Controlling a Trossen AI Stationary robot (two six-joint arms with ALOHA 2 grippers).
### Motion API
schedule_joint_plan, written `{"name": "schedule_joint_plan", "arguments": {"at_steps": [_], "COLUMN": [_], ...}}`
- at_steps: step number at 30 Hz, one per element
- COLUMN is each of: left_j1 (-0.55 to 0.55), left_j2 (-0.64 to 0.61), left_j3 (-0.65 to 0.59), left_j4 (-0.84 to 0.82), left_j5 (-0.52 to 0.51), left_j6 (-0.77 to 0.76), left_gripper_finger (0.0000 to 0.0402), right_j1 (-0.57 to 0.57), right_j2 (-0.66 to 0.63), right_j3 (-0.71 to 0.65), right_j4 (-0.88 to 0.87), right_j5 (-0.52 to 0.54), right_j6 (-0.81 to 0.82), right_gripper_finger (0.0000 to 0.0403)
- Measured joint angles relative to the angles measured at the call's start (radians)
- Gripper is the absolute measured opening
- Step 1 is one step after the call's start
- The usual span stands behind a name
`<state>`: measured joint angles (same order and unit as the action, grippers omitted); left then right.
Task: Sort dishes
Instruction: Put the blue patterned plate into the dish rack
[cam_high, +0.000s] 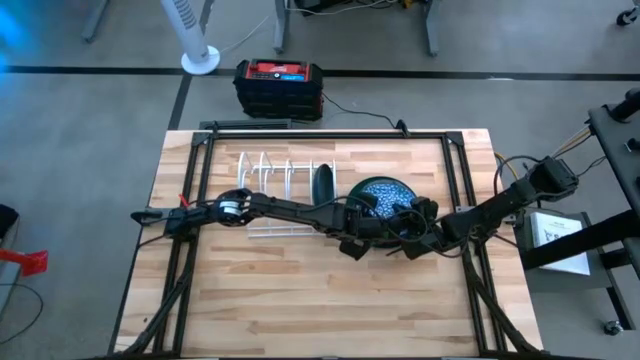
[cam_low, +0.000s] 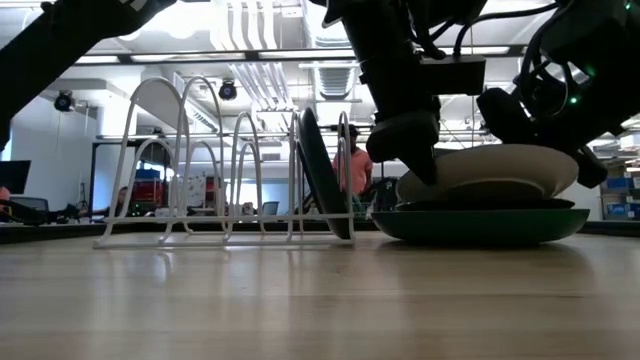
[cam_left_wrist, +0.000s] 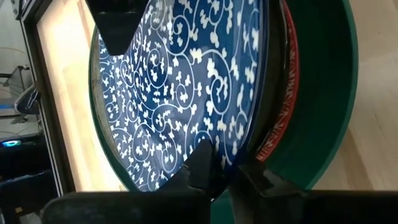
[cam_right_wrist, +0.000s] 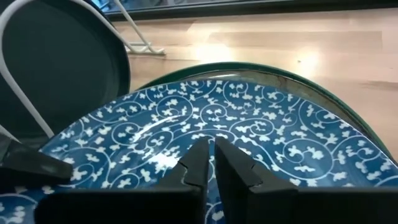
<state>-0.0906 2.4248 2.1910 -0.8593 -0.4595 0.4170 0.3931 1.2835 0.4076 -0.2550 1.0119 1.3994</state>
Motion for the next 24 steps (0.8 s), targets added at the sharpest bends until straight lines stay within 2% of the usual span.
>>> {"name": "schedule_joint_plan", "arguments": {"at_steps": [14, 24], "left_j1": [-0.007, -0.014], "left_j2": [0.0, 0.0], "left_j3": [-0.001, -0.001], "left_j4": [-0.001, 0.0], "left_j5": [-0.002, -0.002], "left_j6": [0.004, -0.01], "left_gripper_finger": [0.001, 0.0006], "right_j1": [-0.001, -0.001], "right_j2": [-0.001, -0.002], "right_j3": [0.021, 0.099], "right_j4": [-0.015, -0.146], "right_j5": [0.01, 0.056], "right_j6": [-0.023, -0.021], "right_gripper_finger": [0.007, 0.0093]}}
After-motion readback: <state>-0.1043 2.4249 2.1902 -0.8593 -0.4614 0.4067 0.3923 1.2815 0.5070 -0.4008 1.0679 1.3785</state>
